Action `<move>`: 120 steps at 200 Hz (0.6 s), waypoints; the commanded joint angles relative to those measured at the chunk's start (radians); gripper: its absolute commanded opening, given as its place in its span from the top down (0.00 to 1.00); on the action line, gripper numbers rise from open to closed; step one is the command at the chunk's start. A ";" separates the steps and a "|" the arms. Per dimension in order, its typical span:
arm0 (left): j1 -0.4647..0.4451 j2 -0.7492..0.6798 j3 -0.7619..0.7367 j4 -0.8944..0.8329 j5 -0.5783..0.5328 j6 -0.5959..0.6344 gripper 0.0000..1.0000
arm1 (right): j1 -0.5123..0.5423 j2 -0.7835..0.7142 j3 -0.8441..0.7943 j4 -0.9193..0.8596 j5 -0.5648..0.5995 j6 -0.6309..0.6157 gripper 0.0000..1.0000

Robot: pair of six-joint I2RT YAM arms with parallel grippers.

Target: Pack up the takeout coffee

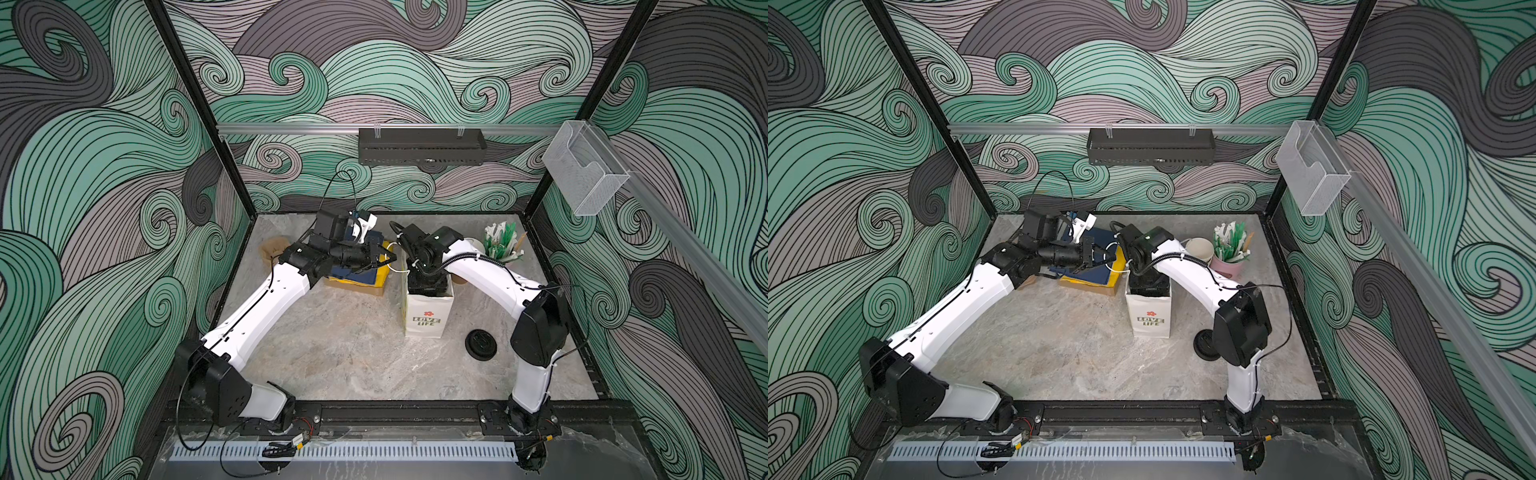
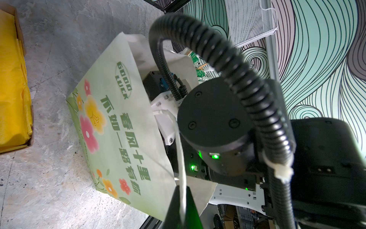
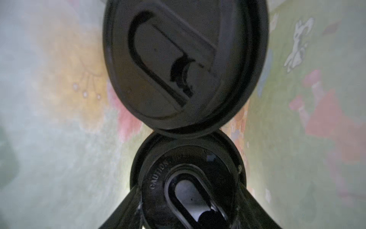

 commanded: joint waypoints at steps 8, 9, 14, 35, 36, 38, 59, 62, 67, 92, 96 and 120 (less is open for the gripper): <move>-0.005 -0.031 -0.007 -0.012 -0.006 0.010 1.00 | -0.007 0.075 -0.057 -0.025 0.032 0.024 0.41; -0.005 -0.031 -0.007 -0.011 -0.006 0.010 1.00 | -0.007 0.075 -0.056 -0.027 0.032 0.025 0.41; -0.005 -0.032 -0.007 -0.011 -0.006 0.009 1.00 | -0.006 0.072 -0.054 -0.033 0.037 0.023 0.41; -0.005 -0.035 -0.007 -0.010 -0.009 0.009 1.00 | -0.006 0.056 -0.044 -0.054 0.051 0.020 0.41; -0.005 -0.035 -0.008 -0.010 -0.009 0.009 1.00 | -0.006 0.055 -0.045 -0.055 0.050 0.020 0.41; -0.005 -0.036 -0.007 -0.010 -0.009 0.008 1.00 | -0.006 0.054 -0.043 -0.057 0.051 0.020 0.41; -0.004 -0.039 -0.008 -0.010 -0.017 0.009 1.00 | -0.006 0.034 -0.035 -0.073 0.059 0.017 0.41; -0.004 -0.040 -0.007 -0.011 -0.019 0.009 1.00 | -0.006 0.031 -0.033 -0.075 0.062 0.017 0.41; -0.005 -0.040 -0.007 -0.011 -0.020 0.009 1.00 | -0.006 0.027 -0.032 -0.078 0.065 0.019 0.41; -0.005 -0.041 -0.008 -0.018 -0.026 0.008 1.00 | -0.007 0.008 -0.021 -0.091 0.057 0.019 0.41; -0.003 -0.041 -0.008 -0.018 -0.026 0.008 1.00 | -0.007 0.004 -0.017 -0.097 0.052 0.019 0.41; -0.004 -0.042 -0.008 -0.019 -0.031 0.009 1.00 | -0.005 -0.023 0.011 -0.113 0.040 0.023 0.41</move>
